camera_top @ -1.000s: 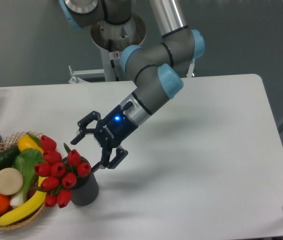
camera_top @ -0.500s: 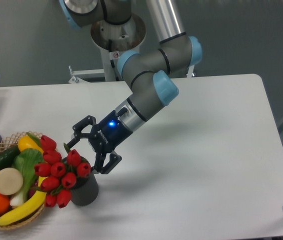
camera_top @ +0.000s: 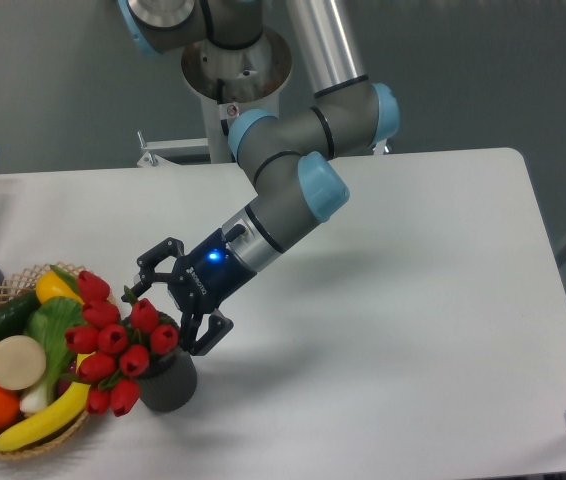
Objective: Pick up the flowers from the vase
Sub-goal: 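Lower the open gripper around the tulip stems above the vase rim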
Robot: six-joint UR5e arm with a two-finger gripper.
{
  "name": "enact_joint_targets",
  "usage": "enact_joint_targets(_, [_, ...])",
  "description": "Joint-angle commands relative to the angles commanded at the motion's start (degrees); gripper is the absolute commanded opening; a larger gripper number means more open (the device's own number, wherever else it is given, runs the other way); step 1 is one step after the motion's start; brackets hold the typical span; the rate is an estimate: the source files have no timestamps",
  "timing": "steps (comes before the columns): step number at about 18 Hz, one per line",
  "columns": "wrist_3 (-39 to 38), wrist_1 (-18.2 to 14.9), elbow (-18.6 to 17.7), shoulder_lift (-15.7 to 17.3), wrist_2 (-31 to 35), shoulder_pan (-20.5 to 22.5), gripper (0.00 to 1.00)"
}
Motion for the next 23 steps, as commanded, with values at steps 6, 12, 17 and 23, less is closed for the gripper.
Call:
enact_joint_targets(6, [0.0,0.0,0.9,-0.7,0.0,-0.1,0.90])
enact_joint_targets(12, [0.0,-0.1,1.0,-0.7,0.1,-0.1,0.66])
enact_joint_targets(17, [-0.2,-0.1,1.0,-0.7,0.1,-0.1,0.52])
enact_joint_targets(23, [-0.5,-0.1,1.0,-0.4,0.0,-0.1,0.43])
